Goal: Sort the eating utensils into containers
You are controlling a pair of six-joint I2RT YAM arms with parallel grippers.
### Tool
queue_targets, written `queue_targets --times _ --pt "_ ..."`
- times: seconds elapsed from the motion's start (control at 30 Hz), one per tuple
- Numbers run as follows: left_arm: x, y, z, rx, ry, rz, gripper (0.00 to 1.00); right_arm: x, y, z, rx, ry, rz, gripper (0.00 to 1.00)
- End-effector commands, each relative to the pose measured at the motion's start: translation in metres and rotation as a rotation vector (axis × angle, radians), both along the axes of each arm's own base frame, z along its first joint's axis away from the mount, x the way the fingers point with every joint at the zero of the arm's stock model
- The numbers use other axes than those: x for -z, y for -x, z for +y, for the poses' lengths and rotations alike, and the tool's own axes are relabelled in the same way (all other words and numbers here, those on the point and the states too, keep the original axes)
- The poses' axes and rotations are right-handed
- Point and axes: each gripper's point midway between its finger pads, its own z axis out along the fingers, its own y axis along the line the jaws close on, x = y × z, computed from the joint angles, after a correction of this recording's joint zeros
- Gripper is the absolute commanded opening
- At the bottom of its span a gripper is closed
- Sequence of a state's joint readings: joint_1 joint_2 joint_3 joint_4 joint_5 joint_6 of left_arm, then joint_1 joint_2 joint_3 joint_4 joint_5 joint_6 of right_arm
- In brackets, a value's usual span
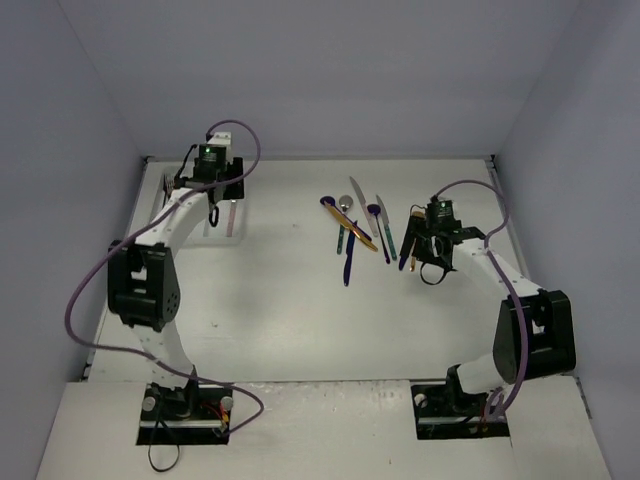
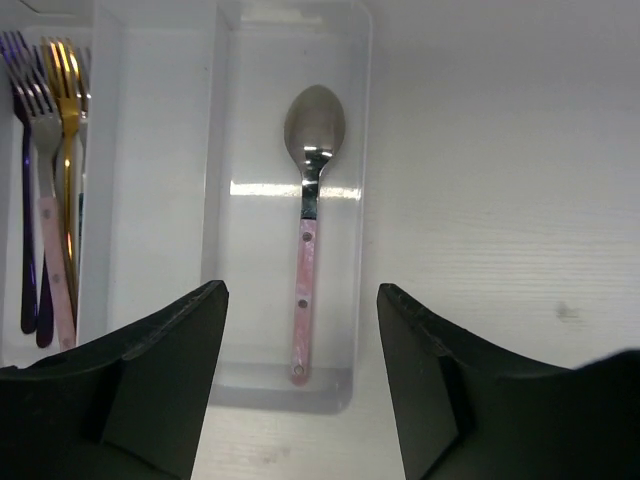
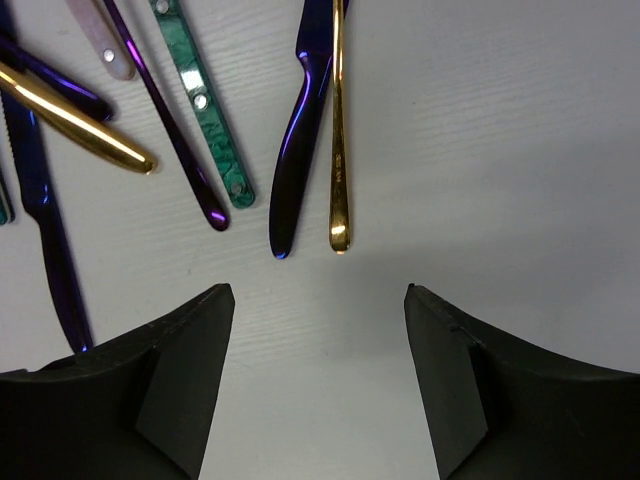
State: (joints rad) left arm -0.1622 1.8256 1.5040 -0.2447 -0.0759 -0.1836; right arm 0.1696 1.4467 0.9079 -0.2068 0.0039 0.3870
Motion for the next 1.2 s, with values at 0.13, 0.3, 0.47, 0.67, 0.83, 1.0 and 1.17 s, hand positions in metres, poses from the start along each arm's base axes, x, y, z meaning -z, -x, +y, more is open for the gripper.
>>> queue_targets --times 0.13,0.3,0.47,0.67,0.83,1.0,1.17 --pt "-0.099 0.081 -0.013 0.025 0.176 -0.163 0.59 0.001 -0.061 -0.013 0.041 0.083 -0.063 0.47" --pt "-0.082 0.127 -0.021 0.091 0.225 -0.122 0.59 0.022 -0.063 -0.018 0.059 0.095 -0.014 0.39" --pt "-0.064 0.15 -0.019 0.108 0.22 -0.101 0.59 0.032 -0.057 -0.026 0.081 0.119 0.01 0.32" --pt "-0.063 0.151 -0.019 0.113 0.215 -0.097 0.58 0.051 -0.052 -0.027 0.082 0.129 0.051 0.3" --pt "-0.063 0.152 -0.02 0.116 0.222 -0.095 0.59 0.06 -0.051 -0.026 0.079 0.125 0.07 0.28" --pt "-0.065 0.152 -0.02 0.115 0.225 -0.101 0.58 0.063 -0.053 -0.028 0.079 0.134 0.071 0.28" --pt "-0.065 0.152 -0.02 0.115 0.227 -0.102 0.59 0.071 -0.059 -0.032 0.091 0.146 0.084 0.26"
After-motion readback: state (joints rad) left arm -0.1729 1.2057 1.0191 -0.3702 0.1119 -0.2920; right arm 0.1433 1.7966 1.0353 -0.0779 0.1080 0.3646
